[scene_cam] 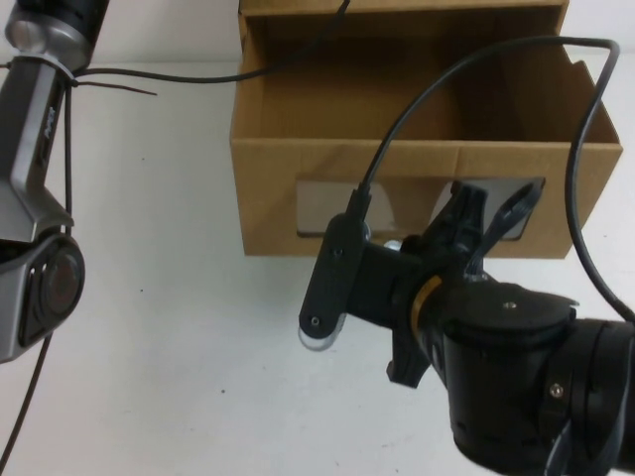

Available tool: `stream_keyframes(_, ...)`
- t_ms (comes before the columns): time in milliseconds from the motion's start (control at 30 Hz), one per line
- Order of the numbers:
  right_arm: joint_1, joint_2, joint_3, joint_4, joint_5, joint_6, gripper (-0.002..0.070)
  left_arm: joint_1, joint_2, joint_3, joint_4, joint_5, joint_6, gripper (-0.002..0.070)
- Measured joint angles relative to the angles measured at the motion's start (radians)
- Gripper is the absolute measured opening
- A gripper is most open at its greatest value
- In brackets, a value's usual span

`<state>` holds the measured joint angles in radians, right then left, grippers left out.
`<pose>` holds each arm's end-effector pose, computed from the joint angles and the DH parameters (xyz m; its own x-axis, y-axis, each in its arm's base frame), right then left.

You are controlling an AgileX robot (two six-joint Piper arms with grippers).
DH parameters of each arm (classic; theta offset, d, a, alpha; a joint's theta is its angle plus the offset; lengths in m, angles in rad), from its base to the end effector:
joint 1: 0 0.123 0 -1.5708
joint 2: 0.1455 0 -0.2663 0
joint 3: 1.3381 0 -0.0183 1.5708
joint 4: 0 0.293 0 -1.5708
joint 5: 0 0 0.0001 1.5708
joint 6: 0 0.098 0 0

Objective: Open the shoe box
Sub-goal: 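Pull the top drawer of the cardboard box fully open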

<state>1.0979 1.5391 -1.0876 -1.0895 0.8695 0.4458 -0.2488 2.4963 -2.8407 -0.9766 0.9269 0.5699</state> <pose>0.2218 0.2877 0.2454 -0.1174 -0.9242 -0.3633 -0.5601 0.3637 -0.7443 0.5306 -0.2019 0.3745 -0.3255 -0.0377 -0.9448 0.7714 0.5673 -0.2885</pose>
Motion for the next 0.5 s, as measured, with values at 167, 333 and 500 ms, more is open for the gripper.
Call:
stream_keyframes(167,0.042,-0.018,0.0,0.056,0.042,0.0,0.0006,0.0,0.0,0.0,0.0,0.0,0.0,-0.0006)
stream_keyframes(333,0.08,-0.022,0.001,0.115,0.071,0.0,0.0006,0.0,0.0,0.0,0.0,-0.002,0.0,-0.0006)
stream_keyframes(500,0.097,-0.022,0.002,0.142,0.076,0.0,0.0006,0.0,0.0,0.0,0.0,-0.002,0.0,-0.0006)
